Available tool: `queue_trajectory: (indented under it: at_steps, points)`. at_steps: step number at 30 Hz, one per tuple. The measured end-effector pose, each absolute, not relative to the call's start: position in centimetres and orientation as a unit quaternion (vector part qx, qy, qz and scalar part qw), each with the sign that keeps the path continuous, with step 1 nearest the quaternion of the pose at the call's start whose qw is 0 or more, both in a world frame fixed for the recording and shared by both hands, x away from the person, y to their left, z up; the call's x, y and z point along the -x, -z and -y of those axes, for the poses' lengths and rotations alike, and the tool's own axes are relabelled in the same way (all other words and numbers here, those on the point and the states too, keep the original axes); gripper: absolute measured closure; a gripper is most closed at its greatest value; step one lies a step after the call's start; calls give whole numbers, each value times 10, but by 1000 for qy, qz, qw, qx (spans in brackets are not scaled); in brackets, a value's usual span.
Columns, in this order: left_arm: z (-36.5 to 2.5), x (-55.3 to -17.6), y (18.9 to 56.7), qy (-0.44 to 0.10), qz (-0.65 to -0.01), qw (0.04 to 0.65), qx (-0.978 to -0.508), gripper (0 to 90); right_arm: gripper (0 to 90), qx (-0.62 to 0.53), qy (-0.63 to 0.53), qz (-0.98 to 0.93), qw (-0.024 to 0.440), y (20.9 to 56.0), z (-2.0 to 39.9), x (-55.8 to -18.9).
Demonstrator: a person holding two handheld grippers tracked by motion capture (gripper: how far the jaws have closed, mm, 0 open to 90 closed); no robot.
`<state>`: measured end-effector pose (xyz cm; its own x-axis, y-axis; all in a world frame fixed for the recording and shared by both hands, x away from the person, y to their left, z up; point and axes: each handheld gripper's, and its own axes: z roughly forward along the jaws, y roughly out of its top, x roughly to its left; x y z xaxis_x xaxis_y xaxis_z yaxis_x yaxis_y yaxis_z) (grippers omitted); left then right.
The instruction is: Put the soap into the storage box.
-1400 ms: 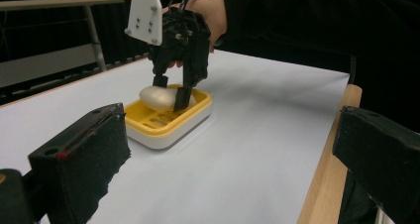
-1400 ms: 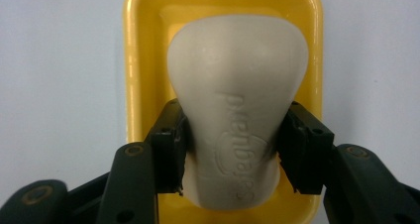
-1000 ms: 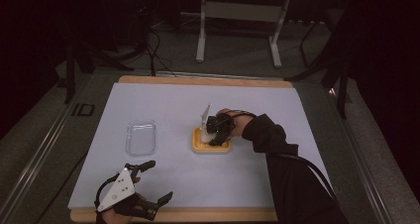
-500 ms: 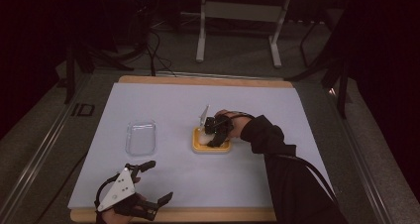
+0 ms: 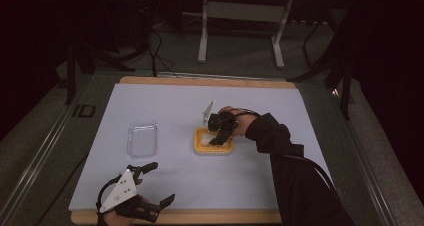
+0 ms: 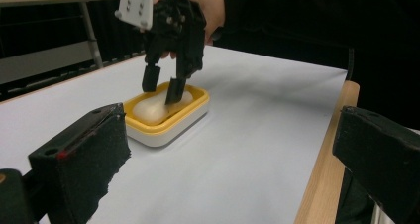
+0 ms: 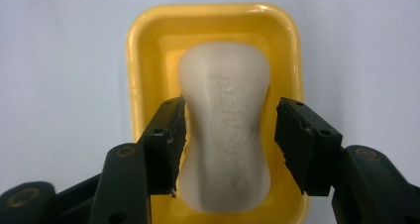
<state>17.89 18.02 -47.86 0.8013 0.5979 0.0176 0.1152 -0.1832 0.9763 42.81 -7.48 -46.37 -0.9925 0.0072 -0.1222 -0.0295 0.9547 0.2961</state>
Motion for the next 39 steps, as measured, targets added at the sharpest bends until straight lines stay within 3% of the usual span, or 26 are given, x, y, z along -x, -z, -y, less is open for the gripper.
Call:
queue_trajectory:
  at_steps: [15,17,21,32,39]
  points:
    - [-180,-180,480,-203,-242,590,-743,12,342,-62,-177,-978,94,437,95,-416]
    - [-180,-180,480,-203,-242,590,-743,12,245,-91,-174,-977,86,436,98,-417]
    - [-179,-180,480,-204,-243,590,-743,12,135,-118,-165,-976,84,438,107,-418]
    - [-179,-180,480,-203,-243,589,-743,12,110,-148,-205,-965,71,443,132,-409]
    - [-179,-180,480,-203,-243,588,-744,12,136,-192,-238,-945,118,442,145,-401]
